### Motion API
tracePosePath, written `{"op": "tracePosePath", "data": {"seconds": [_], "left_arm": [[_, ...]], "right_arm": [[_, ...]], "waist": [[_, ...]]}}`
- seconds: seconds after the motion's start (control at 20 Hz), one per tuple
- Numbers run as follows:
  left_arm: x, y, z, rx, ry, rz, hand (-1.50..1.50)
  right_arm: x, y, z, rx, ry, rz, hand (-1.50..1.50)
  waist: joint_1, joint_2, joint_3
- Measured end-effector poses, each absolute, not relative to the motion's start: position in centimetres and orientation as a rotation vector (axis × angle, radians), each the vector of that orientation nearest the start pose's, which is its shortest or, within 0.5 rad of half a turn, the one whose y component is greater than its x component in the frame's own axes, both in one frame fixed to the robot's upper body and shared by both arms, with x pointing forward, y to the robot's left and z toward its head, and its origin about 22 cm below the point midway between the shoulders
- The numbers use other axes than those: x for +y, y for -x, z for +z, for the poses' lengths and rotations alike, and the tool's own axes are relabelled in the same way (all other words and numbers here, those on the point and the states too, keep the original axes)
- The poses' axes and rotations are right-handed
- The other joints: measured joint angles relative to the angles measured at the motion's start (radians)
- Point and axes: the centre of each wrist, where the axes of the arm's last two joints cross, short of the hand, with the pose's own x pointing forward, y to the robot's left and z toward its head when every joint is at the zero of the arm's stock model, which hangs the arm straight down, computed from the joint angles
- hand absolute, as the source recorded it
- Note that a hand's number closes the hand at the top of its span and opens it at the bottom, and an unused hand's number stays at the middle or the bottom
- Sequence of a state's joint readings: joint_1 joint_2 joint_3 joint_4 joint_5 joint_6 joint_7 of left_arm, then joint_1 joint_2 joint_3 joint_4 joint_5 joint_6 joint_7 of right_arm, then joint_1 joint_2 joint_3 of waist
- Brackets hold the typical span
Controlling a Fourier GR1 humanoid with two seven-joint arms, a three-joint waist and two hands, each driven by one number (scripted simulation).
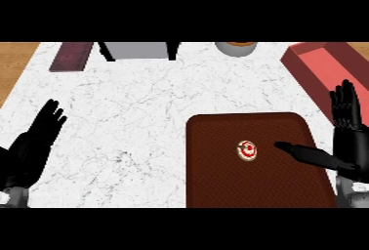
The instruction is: Pick the cupcake from the tray and place it in the cardboard box
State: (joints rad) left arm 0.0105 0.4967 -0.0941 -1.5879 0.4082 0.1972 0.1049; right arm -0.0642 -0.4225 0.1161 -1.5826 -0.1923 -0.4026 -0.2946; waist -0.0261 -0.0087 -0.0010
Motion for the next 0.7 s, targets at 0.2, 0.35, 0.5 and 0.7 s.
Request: {"op": "tracePosePath", "data": {"seconds": [0.2, 0.35, 0.5, 0.7], "left_arm": [[32.4, -24.2, 4.5, -1.441, -0.107, 0.046, 0.00], [32.7, -24.1, 4.9, -1.442, -0.090, 0.049, 0.00], [32.4, -24.0, 5.1, -1.443, -0.080, 0.049, 0.00], [32.0, -24.1, 5.0, -1.444, -0.072, 0.048, 0.00]], "right_arm": [[-28.8, -22.5, 4.8, -2.052, 0.455, 0.124, -1.50], [-29.1, -20.8, 5.3, -1.995, 0.501, 0.287, -1.50], [-30.2, -20.0, 6.3, -1.855, 0.589, 0.498, -1.50], [-30.6, -19.4, 8.2, -1.642, 0.693, 0.728, -1.50]], "waist": [[0.003, 0.002, 0.000], [0.011, 0.002, -0.001], [0.015, 0.003, -0.004], [0.021, 0.005, -0.007]]}}
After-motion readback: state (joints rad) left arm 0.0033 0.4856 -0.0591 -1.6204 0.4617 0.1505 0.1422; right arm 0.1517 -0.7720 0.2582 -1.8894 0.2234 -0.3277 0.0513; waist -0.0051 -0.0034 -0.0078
